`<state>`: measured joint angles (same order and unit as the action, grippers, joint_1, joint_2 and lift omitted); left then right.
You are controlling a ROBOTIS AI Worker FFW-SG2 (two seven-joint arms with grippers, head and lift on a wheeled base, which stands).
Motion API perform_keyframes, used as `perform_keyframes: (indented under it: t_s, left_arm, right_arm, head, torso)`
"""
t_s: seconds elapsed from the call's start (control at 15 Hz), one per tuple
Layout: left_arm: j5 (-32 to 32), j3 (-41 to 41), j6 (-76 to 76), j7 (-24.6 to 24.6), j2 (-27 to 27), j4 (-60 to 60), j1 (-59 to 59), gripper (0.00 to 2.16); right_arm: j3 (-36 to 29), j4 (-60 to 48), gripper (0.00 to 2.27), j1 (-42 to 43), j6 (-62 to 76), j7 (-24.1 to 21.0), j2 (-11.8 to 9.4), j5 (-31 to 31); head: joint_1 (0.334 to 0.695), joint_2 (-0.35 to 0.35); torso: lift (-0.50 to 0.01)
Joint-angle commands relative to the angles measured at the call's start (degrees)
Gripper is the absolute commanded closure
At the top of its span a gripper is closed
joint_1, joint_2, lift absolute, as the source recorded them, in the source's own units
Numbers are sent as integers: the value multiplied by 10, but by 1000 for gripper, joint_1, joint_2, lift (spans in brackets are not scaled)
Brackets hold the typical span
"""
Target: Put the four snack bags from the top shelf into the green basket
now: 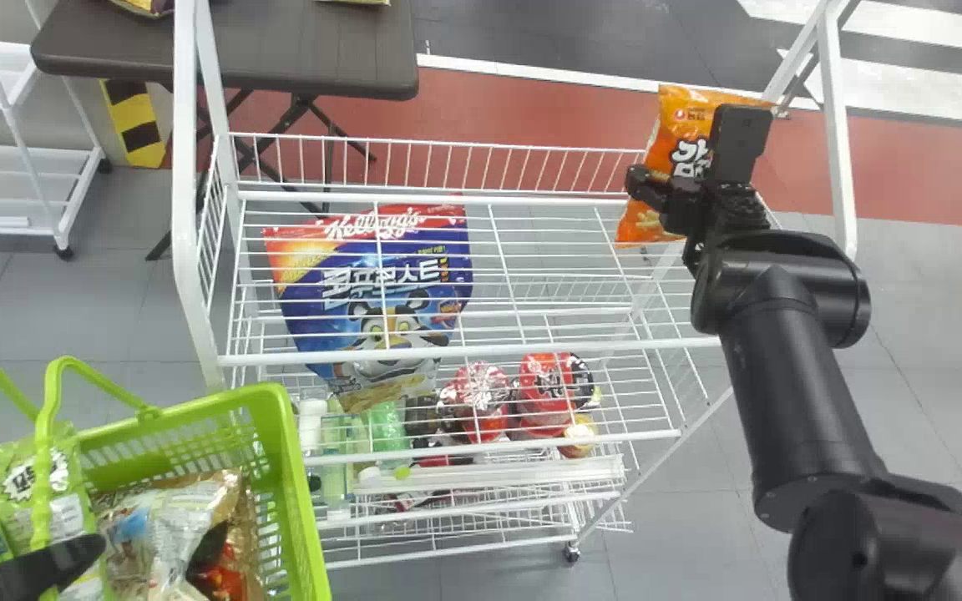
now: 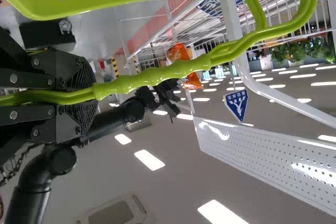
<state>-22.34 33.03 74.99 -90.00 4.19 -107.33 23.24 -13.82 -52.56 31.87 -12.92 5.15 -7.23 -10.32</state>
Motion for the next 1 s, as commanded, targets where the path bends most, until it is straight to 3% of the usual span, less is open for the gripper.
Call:
perform_keyframes:
  t_s: [0.0,0.2,0.33,0.53,0.93]
  left_arm:
    - [-2,4,-3,-6,0,3,1,2148]
    - [-3,5,-3,-6,0,5,1,2145]
    - [-3,4,-3,-6,0,5,1,2145]
    - [-4,8,-3,-6,2,5,1,2148]
    - [-4,5,-3,-6,2,4,0,2148]
  right_arm:
    - [4,18,623,8,1,7,-9,-1]
    - [-1,3,2115,-12,-23,14,-7,8]
    - [-1,-51,2246,-44,-41,12,-3,16]
    - [-2,-142,2246,-105,-53,14,0,52]
    - [18,-556,2246,-311,-247,21,3,213]
  head:
    - [695,-210]
    - [695,-207]
    - [695,-211]
    - [695,-215]
    - [695,-192]
  torso:
    - [0]
    - [0]
    - [0]
    - [0]
    - [0]
